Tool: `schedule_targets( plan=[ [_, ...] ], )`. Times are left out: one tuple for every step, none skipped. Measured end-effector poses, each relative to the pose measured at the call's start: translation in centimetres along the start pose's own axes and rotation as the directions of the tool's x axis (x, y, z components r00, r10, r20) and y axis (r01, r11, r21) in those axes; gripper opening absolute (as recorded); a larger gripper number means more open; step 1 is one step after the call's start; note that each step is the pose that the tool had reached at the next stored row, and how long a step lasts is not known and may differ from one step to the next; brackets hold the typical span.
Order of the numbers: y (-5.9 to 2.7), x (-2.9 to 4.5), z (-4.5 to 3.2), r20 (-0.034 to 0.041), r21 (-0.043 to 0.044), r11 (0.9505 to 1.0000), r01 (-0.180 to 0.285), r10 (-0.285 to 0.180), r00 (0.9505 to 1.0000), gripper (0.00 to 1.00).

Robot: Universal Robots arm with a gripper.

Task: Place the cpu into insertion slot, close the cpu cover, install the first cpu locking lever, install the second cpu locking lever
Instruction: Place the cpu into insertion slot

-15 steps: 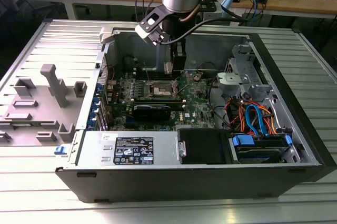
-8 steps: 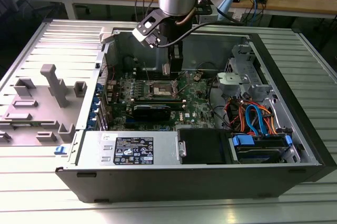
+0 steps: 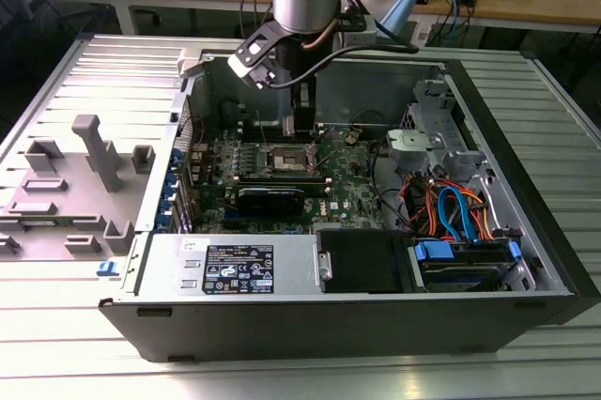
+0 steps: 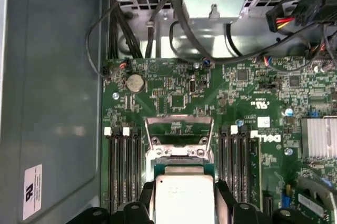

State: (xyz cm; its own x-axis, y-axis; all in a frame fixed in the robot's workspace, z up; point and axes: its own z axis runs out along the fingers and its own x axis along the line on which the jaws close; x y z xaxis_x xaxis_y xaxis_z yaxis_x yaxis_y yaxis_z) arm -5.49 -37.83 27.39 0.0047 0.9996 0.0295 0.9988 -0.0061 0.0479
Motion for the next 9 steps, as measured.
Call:
schedule_targets(
  plan=[
    [-0.15, 0.1, 0.07, 0.0, -0.0028, 1.0, 0.0, 0.0, 1.0, 0.54],
    [-0.32, 0.26, 0.13, 0.0001, -0.008, 1.0, 0.0, 0.0, 1.0, 0.54],
    [-0.46, 0.38, 0.18, -0.0001, -0.0123, 0.9999, 0.0, 0.0, 1.0, 0.54],
    [-0.68, 0.54, 0.33, -0.0001, -0.0183, 0.9998, 0.0, 0.0, 1.0, 0.54],
    [-0.75, 0.6, 0.43, -0.0003, -0.0206, 0.9998, 0.001, -0.001, 1.0, 0.54],
    [-0.77, 0.65, 0.57, -0.0003, -0.0213, 0.9998, 0.0, 0.0, 1.0, 0.54],
    [-0.78, 0.69, 0.8, -0.0002, -0.0213, 0.9998, 0.001, -0.001, 1.0, 0.54],
    [-0.79, 0.72, 0.97, -0.0002, -0.0213, 0.9998, 0.001, -0.001, 1.0, 0.54],
    [-0.8, 0.73, 1.18, -0.0003, -0.0214, 0.9998, 0.001, -0.001, 1.0, 0.54]
  ],
)
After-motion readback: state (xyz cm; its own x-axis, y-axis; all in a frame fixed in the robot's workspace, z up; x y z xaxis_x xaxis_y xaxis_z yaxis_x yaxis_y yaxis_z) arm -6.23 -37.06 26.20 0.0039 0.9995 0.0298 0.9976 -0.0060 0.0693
